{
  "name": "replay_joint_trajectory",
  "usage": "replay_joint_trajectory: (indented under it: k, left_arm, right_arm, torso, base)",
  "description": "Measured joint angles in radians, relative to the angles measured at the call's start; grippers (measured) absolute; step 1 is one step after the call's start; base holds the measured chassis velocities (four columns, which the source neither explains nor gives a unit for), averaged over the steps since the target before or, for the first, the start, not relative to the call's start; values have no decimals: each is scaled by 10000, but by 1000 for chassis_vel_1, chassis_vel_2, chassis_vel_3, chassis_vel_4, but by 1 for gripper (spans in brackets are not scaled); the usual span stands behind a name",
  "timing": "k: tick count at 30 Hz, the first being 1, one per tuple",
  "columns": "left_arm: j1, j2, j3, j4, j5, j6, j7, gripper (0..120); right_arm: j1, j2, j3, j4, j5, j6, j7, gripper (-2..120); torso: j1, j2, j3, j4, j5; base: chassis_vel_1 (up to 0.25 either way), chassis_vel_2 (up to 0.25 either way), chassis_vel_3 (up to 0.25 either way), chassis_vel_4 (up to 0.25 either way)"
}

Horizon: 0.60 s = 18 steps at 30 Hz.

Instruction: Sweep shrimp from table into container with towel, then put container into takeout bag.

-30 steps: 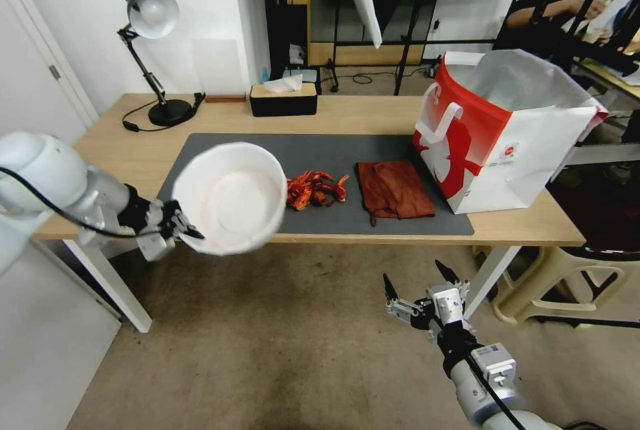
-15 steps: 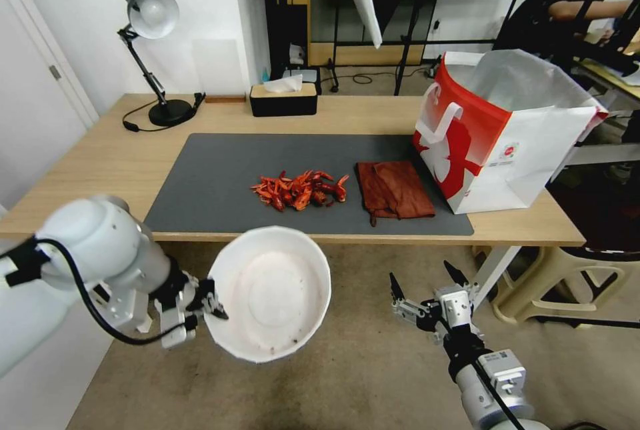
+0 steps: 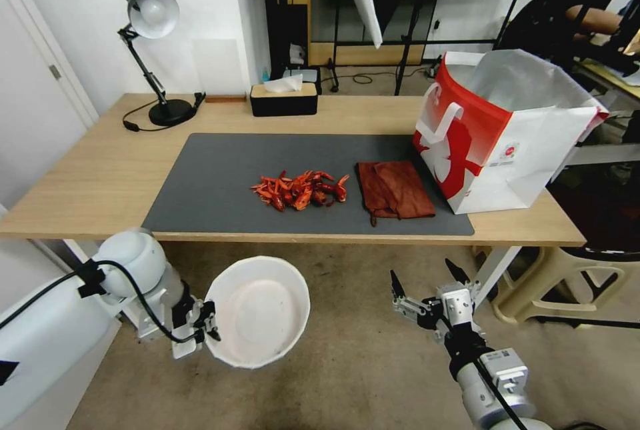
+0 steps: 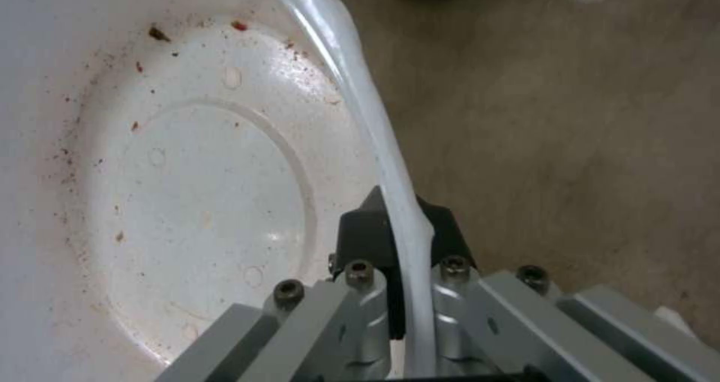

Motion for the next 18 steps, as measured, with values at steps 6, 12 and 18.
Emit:
replay_joint_trajectory:
  k: [6, 12, 18]
  left_arm:
    - [-231, -260, -54, 130, 491, 57, -747, 0]
    - [-478, -481, -45, 176, 679, 165, -1124, 0]
    - [-579, -558, -26, 341, 968, 157, -1340, 0]
  right_arm:
    - [110, -55, 57, 39, 237, -126, -24, 100]
    - [625, -232, 127, -42, 792, -162, -81, 100]
    - [1983, -876, 172, -738, 2385, 156, -218, 100]
  torso:
    - [0, 0, 0, -1, 0]
    - [0, 0, 0, 0, 0]
    - [1, 0, 0, 1, 0]
  base:
    - [0, 0, 0, 0]
    - [0, 0, 0, 0]
    - [0, 0, 0, 0]
